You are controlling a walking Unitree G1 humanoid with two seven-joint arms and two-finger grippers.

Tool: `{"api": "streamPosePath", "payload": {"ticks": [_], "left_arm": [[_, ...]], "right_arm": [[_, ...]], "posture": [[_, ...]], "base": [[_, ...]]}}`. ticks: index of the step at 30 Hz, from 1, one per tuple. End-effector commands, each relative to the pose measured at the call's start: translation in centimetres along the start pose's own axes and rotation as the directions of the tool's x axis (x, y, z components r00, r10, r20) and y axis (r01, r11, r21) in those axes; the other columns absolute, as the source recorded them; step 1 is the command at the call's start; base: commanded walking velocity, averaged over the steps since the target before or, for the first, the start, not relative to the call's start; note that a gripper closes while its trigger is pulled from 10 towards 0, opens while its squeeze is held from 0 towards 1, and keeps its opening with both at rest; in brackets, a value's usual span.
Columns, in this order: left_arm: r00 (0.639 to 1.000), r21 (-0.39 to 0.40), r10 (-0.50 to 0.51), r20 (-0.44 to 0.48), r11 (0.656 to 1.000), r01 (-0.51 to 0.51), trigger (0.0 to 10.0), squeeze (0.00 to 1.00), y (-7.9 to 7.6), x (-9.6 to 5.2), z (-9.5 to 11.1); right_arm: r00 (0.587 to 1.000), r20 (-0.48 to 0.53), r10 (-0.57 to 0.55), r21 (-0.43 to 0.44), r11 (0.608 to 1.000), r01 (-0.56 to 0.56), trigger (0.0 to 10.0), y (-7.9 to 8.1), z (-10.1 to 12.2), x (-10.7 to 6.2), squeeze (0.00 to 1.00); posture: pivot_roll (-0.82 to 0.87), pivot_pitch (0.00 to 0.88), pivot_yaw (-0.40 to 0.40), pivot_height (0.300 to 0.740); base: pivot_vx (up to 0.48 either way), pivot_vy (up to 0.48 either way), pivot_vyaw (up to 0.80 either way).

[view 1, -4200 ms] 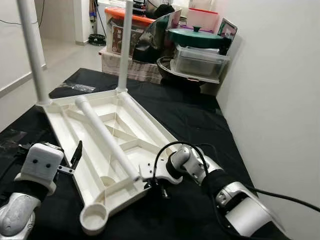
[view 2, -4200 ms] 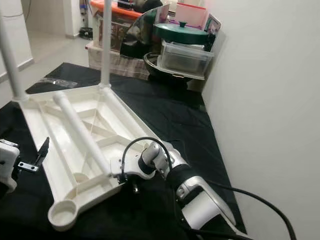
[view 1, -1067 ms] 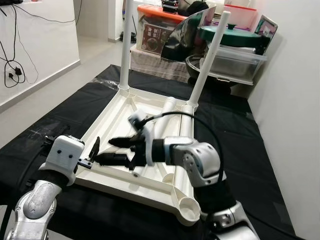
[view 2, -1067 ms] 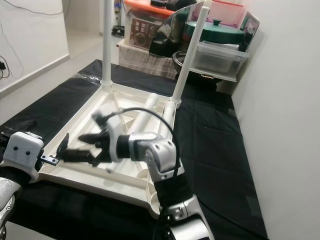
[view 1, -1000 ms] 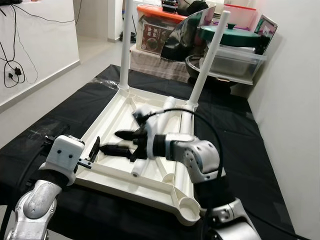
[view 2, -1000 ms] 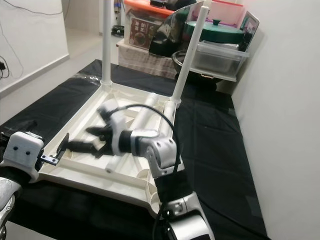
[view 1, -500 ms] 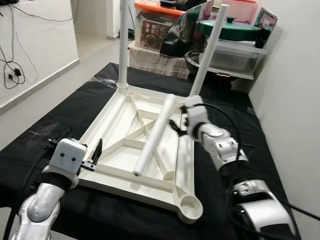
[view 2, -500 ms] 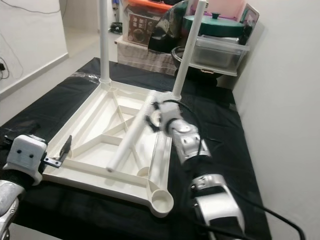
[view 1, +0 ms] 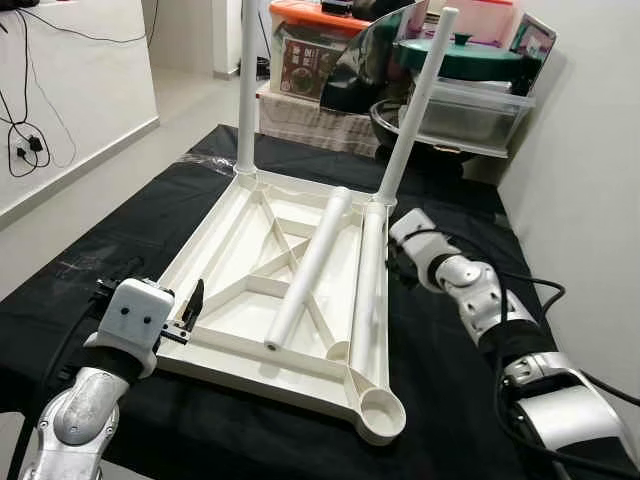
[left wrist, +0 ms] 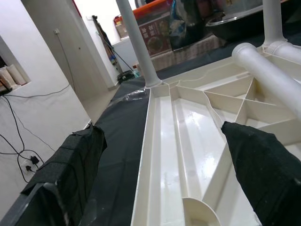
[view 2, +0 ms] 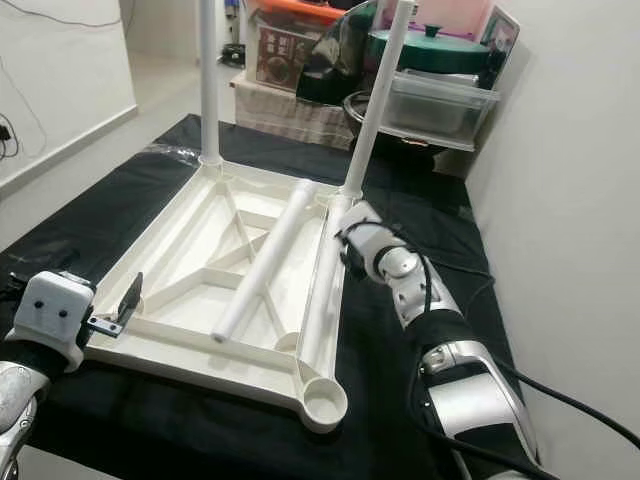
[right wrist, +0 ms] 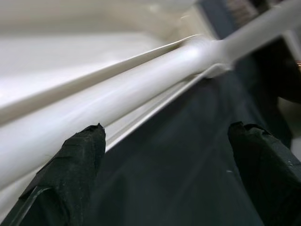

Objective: Building children table

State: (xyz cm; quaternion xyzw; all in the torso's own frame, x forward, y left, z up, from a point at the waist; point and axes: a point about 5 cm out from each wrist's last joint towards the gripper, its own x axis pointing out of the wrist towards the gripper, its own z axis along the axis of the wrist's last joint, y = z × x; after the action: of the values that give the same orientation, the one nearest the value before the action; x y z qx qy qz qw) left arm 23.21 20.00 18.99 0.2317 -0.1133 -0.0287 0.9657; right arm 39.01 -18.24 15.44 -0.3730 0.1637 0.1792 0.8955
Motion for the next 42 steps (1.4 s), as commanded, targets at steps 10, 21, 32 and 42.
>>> {"api": "streamPosePath", "payload": {"ticks": [10,21,32,42], "left_arm": [[1.0,-0.003,0.003,-0.008,1.0,-0.003,10.0,0.0,-0.3,0.0,-0.3],[1.0,-0.005,0.002,-0.004,1.0,-0.002,10.0,0.0,-0.3,0.1,-0.3],[1.0,-0.001,0.001,-0.001,1.0,-0.001,10.0,0.0,-0.2,0.2,-0.4],[1.0,0.001,0.0,0.005,1.0,0.0,10.0,0.0,-0.1,0.3,-0.3]], "right_arm": [[0.965,-0.126,0.229,-0.247,0.935,-0.254,10.0,1.0,-2.9,-0.6,0.0],[0.988,0.003,0.153,0.082,0.985,-0.153,10.0,-1.8,-0.6,-0.6,0.0],[0.958,-0.151,0.242,-0.202,0.942,-0.27,10.0,-2.9,-3.4,-2.1,0.0],[0.919,-0.244,0.309,-0.323,0.868,-0.377,10.0,-2.8,-4.4,-2.7,0.0]], "posture": [[0.1,0.0,-0.148,0.74],[0.09,0.0,-0.144,0.74],[0.09,0.0,-0.143,0.74],[0.09,0.0,-0.146,0.74]], "base": [[0.0,0.0,0.0],[0.0,0.0,0.0],[0.0,0.0,0.0],[0.0,0.0,0.0]]}}
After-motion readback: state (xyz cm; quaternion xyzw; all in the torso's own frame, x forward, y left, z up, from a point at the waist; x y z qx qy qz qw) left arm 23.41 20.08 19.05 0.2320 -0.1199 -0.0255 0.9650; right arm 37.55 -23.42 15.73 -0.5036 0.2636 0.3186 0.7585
